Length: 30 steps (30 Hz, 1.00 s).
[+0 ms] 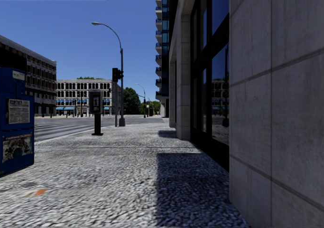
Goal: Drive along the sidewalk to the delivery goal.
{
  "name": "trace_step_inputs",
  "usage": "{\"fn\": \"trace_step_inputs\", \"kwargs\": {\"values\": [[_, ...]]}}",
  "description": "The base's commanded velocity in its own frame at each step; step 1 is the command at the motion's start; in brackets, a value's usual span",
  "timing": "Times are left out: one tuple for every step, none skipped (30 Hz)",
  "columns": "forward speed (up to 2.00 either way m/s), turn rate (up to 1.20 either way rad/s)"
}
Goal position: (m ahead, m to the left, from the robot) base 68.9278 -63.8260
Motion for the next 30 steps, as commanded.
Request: {"fn": "trace_step_inputs", "kwargs": {"values": [[2.00, 0.00], [2.00, 0.00], [2.00, 0.00], [2.00, 0.00], [2.00, 0.00], [2.00, 0.00], [2.00, 0.00], [2.00, 0.00], [2.00, 0.00], [2.00, 0.00], [2.00, 0.00], [2.00, 0.00], [2.00, 0.00], [2.00, 0.00], [2.00, 0.00], [2.00, 0.00], [2.00, 0.00], [2.00, 0.00], [2.00, 0.00], [2.00, 0.00], [2.00, 0.00], [2.00, 0.00], [2.00, 0.00], [2.00, 0.00], [2.00, 0.00], [2.00, 0.00], [2.00, 0.00], [2.00, 0.00], [2.00, 0.00], [2.00, 0.00]]}}
